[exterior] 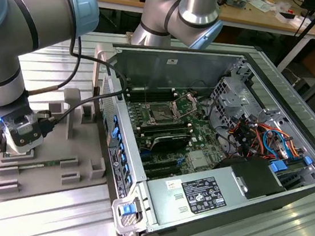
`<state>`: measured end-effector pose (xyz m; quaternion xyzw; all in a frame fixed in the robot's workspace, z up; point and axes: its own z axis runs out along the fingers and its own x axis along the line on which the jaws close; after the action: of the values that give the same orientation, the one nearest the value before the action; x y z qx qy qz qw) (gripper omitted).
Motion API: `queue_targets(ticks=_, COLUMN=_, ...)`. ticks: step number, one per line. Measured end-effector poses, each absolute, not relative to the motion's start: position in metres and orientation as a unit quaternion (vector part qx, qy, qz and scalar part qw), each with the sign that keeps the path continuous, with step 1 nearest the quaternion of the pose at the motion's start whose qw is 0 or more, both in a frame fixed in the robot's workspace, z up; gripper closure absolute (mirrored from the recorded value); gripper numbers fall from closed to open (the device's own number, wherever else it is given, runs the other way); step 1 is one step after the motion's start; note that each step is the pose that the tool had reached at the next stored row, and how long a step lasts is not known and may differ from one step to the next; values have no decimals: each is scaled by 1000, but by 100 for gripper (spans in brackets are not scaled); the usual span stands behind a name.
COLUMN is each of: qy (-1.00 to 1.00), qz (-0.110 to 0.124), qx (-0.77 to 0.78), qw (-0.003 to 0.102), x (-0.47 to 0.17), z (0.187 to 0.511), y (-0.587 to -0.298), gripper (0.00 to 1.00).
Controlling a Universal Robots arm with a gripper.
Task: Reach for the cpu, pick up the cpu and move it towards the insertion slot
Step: 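Pick up the cpu and move it towards the insertion slot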
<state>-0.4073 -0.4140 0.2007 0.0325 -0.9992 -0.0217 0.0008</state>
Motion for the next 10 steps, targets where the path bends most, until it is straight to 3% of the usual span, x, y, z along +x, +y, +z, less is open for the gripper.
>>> queue_targets(ticks=10, qy=-999, qz=-22, qx=32, qw=1, x=-407, z=203, y=-414, gripper=45)
